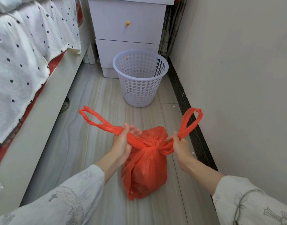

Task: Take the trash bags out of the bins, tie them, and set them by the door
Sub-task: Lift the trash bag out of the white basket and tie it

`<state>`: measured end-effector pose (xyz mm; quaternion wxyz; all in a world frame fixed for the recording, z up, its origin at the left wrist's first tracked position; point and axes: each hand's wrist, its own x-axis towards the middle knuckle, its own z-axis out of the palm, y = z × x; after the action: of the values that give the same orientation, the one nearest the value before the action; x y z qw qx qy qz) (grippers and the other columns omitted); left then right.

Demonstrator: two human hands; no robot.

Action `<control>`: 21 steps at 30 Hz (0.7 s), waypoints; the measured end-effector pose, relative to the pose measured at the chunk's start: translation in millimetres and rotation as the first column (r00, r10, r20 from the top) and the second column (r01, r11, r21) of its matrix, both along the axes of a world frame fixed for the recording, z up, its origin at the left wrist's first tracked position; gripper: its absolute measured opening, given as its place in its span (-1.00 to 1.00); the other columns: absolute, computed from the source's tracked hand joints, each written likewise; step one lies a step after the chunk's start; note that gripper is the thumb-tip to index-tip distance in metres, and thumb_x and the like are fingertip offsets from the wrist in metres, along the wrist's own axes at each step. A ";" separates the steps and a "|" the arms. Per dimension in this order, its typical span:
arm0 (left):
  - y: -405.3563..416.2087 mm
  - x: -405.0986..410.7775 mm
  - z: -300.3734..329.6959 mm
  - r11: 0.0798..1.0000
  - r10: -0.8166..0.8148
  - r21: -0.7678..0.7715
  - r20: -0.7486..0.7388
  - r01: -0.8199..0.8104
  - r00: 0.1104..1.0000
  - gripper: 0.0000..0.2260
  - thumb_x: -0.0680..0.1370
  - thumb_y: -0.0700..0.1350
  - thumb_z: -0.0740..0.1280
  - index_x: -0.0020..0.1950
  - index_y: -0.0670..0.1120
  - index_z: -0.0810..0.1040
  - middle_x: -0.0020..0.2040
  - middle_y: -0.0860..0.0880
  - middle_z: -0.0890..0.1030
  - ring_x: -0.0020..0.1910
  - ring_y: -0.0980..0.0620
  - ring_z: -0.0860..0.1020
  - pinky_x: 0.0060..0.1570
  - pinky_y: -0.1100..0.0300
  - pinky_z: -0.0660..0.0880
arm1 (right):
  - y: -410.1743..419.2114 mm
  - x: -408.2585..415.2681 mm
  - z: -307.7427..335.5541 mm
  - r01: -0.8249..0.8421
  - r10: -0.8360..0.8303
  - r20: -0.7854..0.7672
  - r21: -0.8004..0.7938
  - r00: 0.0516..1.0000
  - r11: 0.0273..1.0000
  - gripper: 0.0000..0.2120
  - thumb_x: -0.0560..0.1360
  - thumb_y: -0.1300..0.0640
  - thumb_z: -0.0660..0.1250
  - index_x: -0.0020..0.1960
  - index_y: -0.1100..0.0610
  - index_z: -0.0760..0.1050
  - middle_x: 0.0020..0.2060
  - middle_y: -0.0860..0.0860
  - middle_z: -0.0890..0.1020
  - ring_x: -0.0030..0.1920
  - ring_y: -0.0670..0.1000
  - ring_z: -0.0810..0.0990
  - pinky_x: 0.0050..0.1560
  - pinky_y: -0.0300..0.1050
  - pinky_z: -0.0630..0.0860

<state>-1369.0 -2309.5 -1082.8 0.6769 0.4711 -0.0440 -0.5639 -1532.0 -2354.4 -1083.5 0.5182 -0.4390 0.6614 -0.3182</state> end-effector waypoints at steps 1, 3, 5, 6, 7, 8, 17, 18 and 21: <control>-2.4 -2.4 1.2 0.999 0.038 0.001 -0.010 -0.038 0.999 -0.74 0.61 -0.05 0.09 -0.20 -0.14 0.40 -0.55 0.01 0.49 -0.55 0.07 0.52 -0.26 0.10 0.54 | -1.0 3.0 3.6 -0.006 0.006 0.020 -0.011 1.000 1.000 -0.51 0.62 0.03 0.00 -0.20 0.30 0.54 -0.22 0.13 0.66 -0.18 0.05 0.58 -0.23 -0.22 0.40; -6.8 -2.9 7.6 0.997 0.072 0.007 0.001 -0.072 0.997 -0.69 0.62 -0.01 0.03 -0.28 -0.07 0.32 -0.66 0.08 0.26 -0.67 0.14 0.28 -0.45 0.22 0.43 | -6.0 8.1 10.9 0.033 -0.035 0.160 0.013 0.987 0.999 -0.49 0.63 -0.01 -0.06 -0.40 0.18 0.34 -0.50 0.04 0.62 -0.36 0.04 0.54 -0.34 -0.24 0.42; -8.4 0.5 16.5 0.998 0.055 0.006 0.049 -0.055 0.997 -0.67 0.63 0.02 -0.01 -0.30 -0.05 0.28 -0.68 0.09 0.17 -0.70 0.17 0.14 -0.60 0.36 0.27 | -12.9 11.8 16.5 0.106 -0.134 0.403 0.092 0.905 0.990 -0.50 0.63 -0.03 -0.08 -0.44 0.14 0.19 -0.69 0.02 0.47 -0.47 0.09 0.47 -0.35 -0.14 0.42; -8.5 2.8 21.2 0.999 0.032 0.003 0.080 -0.033 0.996 -0.67 0.63 0.02 -0.03 -0.30 -0.04 0.26 -0.68 0.09 0.15 -0.71 0.18 0.11 -0.63 0.40 0.19 | -15.3 13.8 20.2 0.129 -0.188 0.511 0.150 0.838 0.980 -0.50 0.63 -0.05 -0.09 -0.44 0.13 0.16 -0.74 0.01 0.37 -0.55 0.07 0.42 -0.34 -0.10 0.40; -8.4 4.8 25.7 1.000 0.005 -0.002 0.112 -0.005 0.994 -0.67 0.63 0.01 -0.04 -0.29 -0.04 0.24 -0.68 0.10 0.14 -0.72 0.19 0.09 -0.64 0.43 0.13 | -17.8 15.7 24.3 0.141 -0.231 0.582 0.196 0.780 0.970 -0.50 0.63 -0.06 -0.10 -0.44 0.12 0.13 -0.75 -0.02 0.27 -0.64 0.02 0.34 -0.35 -0.10 0.37; -8.6 6.1 30.4 1.000 -0.023 -0.006 0.141 0.024 0.990 -0.68 0.64 0.01 -0.05 -0.28 -0.04 0.23 -0.69 0.12 0.12 -0.72 0.20 0.07 -0.65 0.45 0.08 | -20.7 17.4 27.8 0.142 -0.250 0.614 0.221 0.749 0.965 -0.50 0.62 -0.08 -0.11 -0.44 0.11 0.10 -0.75 -0.04 0.19 -0.71 -0.02 0.24 -0.38 -0.12 0.34; -20.3 9.9 61.4 0.976 -0.186 -0.038 0.374 0.215 0.909 -0.70 0.63 0.04 -0.02 -0.26 -0.05 0.23 -0.69 0.12 0.13 -0.72 0.20 0.07 -0.62 0.47 0.04 | -36.9 31.3 48.1 -0.115 0.120 0.399 -0.036 0.909 0.993 -0.57 0.61 -0.02 0.03 -0.41 0.06 0.12 -0.73 -0.13 0.14 -0.72 -0.15 0.07 -0.64 -0.41 0.05; -20.9 12.1 62.6 0.973 -0.196 -0.043 0.378 0.229 0.905 -0.69 0.62 0.05 -0.01 -0.27 -0.05 0.23 -0.68 0.12 0.13 -0.71 0.19 0.08 -0.62 0.46 0.06 | -37.6 32.6 49.1 -0.161 0.166 0.382 -0.047 0.909 0.986 -0.61 0.60 0.05 0.09 -0.39 0.06 0.14 -0.71 -0.14 0.15 -0.71 -0.16 0.08 -0.64 -0.39 0.06; -22.8 21.9 63.2 0.970 -0.213 -0.045 0.331 0.241 0.919 -0.63 0.60 0.12 0.02 -0.34 -0.04 0.23 -0.66 0.11 0.13 -0.69 0.17 0.10 -0.62 0.39 0.15 | -39.5 36.1 52.2 -0.236 0.180 0.453 0.069 0.873 0.969 -0.76 0.56 0.15 0.10 -0.28 0.06 0.21 -0.59 -0.08 0.20 -0.68 -0.17 0.12 -0.64 -0.34 0.08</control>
<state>-1347.1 -2332.3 -1019.5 0.6098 0.5197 -0.2326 -0.5513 -1495.9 -2394.0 -1031.3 0.7120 -0.3912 0.4931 -0.3112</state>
